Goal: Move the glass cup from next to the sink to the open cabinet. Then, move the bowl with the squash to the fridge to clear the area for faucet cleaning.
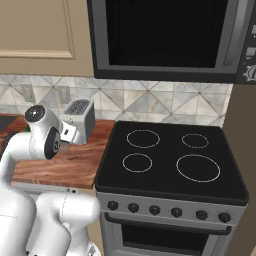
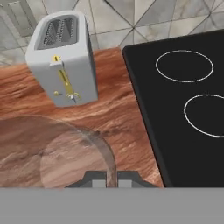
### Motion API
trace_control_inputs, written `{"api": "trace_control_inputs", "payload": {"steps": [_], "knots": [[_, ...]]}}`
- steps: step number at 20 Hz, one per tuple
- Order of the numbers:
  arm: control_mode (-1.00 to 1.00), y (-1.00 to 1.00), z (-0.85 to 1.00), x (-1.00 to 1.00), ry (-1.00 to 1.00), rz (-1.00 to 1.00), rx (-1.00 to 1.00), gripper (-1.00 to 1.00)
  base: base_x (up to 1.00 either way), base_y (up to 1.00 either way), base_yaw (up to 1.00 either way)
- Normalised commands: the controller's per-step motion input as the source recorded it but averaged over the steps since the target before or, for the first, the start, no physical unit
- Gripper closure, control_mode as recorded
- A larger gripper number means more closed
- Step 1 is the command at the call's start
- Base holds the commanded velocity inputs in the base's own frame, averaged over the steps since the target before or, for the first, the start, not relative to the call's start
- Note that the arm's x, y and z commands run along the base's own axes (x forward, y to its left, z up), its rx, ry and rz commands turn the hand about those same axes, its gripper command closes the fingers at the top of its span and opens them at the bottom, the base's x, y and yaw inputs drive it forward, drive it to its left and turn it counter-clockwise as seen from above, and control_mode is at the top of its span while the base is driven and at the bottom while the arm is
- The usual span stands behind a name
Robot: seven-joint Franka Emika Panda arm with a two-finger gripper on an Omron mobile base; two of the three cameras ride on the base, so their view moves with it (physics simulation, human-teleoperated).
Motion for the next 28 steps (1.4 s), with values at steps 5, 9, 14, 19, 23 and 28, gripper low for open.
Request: {"api": "trace_control_inputs", "payload": {"steps": [5, 9, 14, 19, 23, 28], "knots": [[1.00, 0.02, 0.18, -0.79, -0.24, 0.02, 0.08, 1.00, -0.20, 0.04, 0.07], [1.00, 0.00, 0.00, 0.00, 0.00, 0.00, 0.00, 1.00, -0.60, 0.11, 0.73], [1.00, 0.00, 0.00, 0.00, 0.00, 0.00, 0.00, 1.00, -0.16, 0.20, 0.87], [1.00, 0.00, 0.00, 0.00, 0.00, 0.00, 0.00, 1.00, -0.01, 0.47, 0.87], [1.00, 0.00, 0.00, 0.00, 0.00, 0.00, 0.00, 1.00, 0.19, 0.77, 0.65], [1.00, 0.00, 0.00, 0.00, 0.00, 0.00, 0.00, 1.00, 0.78, 0.97, 0.44]]}}
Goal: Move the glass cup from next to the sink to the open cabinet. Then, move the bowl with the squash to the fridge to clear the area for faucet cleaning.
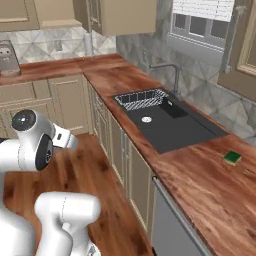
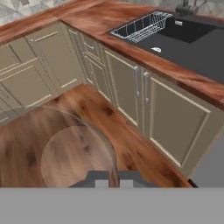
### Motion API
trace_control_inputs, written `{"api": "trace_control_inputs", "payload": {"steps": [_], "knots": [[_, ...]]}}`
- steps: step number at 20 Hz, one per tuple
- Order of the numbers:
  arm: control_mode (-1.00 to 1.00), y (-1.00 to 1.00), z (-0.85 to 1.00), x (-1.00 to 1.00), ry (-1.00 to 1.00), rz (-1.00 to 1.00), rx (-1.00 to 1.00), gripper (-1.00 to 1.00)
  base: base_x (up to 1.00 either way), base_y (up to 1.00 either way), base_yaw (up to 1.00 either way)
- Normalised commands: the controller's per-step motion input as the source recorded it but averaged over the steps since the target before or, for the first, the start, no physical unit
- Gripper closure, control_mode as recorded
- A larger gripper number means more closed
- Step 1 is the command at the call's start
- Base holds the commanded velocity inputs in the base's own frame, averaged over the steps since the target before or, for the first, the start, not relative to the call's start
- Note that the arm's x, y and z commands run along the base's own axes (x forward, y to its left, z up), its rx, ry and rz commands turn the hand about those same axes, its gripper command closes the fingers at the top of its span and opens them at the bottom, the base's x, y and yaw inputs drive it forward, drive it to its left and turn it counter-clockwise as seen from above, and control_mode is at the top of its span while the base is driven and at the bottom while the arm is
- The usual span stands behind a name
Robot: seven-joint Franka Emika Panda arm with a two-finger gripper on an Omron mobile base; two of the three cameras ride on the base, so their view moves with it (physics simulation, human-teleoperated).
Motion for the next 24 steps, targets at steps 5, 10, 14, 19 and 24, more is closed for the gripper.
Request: {"api": "trace_control_inputs", "payload": {"steps": [5, 10, 14, 19, 24], "knots": [[1.00, 0.00, 0.00, 0.00, 0.00, 0.00, 0.00, 1.00, 1.00, 0.86, 0.16], [1.00, 0.00, 0.00, 0.00, 0.00, 0.00, 0.00, 1.00, 1.00, 0.73, 0.02], [1.00, 0.00, 0.00, 0.00, 0.00, 0.00, 0.00, 1.00, 1.00, 0.73, 0.00], [1.00, 0.00, 0.00, 0.00, 0.00, 0.00, 0.00, 1.00, 1.00, 0.72, 0.00], [1.00, 0.00, 0.00, 0.00, 0.00, 0.00, 0.00, 1.00, 1.00, 0.66, 0.00]]}}
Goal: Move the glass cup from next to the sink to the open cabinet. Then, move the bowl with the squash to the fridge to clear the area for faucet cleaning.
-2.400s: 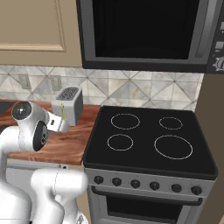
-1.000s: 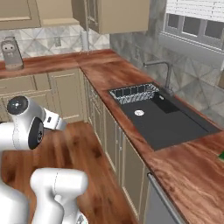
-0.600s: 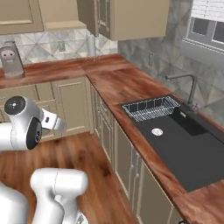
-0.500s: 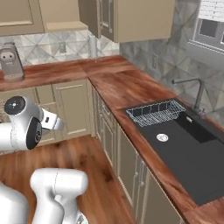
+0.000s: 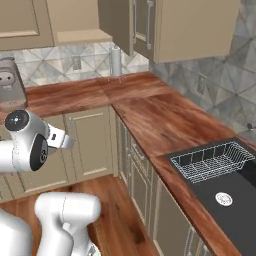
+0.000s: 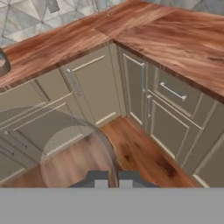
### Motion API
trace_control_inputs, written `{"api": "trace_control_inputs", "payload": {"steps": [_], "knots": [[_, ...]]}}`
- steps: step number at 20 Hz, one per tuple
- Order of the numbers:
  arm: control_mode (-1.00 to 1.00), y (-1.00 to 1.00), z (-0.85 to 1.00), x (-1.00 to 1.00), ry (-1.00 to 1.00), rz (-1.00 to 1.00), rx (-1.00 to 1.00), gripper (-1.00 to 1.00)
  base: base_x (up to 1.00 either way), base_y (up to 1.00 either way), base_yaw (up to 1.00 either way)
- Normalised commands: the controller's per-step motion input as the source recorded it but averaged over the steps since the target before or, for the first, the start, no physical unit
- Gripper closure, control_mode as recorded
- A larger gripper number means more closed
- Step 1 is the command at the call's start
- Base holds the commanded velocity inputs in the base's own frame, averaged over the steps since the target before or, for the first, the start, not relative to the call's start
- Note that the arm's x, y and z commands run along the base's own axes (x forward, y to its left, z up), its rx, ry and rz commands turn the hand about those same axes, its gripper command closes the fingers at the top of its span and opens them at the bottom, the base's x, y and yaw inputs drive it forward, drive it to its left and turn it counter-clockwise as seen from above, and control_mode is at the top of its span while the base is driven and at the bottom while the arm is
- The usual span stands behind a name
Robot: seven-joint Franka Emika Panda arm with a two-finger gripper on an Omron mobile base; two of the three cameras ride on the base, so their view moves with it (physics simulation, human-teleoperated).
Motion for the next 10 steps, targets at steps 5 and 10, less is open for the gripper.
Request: {"api": "trace_control_inputs", "payload": {"steps": [5, 10], "knots": [[1.00, 0.00, 0.00, 0.00, 0.00, 0.00, 0.00, 1.00, 1.00, 0.57, 0.00], [1.00, 0.00, 0.00, 0.00, 0.00, 0.00, 0.00, 1.00, 1.00, 0.49, 0.00]]}}
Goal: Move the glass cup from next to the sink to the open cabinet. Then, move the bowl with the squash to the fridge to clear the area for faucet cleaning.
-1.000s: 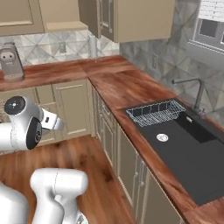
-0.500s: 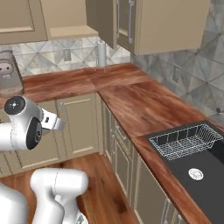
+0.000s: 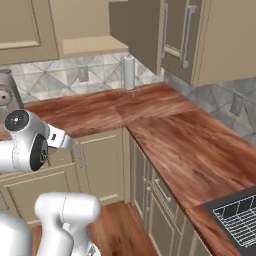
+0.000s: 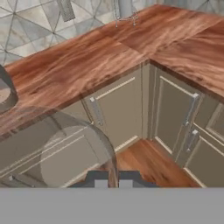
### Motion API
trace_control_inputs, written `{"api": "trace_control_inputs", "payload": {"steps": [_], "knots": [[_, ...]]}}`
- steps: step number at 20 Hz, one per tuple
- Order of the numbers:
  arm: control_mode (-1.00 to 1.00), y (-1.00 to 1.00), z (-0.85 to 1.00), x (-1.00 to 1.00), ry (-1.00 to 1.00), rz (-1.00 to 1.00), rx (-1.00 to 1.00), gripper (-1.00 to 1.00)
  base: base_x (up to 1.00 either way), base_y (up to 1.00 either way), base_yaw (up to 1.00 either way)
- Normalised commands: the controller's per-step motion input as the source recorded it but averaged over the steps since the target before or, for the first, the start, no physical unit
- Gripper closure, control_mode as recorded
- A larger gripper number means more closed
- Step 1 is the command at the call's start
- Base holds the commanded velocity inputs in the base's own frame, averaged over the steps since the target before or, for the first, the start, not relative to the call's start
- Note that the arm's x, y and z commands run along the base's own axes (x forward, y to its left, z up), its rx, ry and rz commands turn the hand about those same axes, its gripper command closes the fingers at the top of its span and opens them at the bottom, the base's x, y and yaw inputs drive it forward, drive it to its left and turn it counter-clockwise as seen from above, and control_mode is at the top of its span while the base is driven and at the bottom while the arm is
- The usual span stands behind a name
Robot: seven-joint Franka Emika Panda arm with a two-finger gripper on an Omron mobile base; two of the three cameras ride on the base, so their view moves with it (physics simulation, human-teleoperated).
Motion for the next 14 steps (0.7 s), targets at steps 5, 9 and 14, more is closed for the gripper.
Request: {"api": "trace_control_inputs", "payload": {"steps": [5, 9, 14], "knots": [[1.00, 0.00, 0.00, 0.00, 0.00, 0.00, 0.00, 1.00, 1.00, 0.36, 0.00], [1.00, 0.00, 0.00, 0.00, 0.00, 0.00, 0.00, 1.00, 1.00, -0.05, 0.00], [1.00, 0.00, 0.00, 0.00, 0.00, 0.00, 0.00, 1.00, 1.00, -0.58, 0.05]]}}
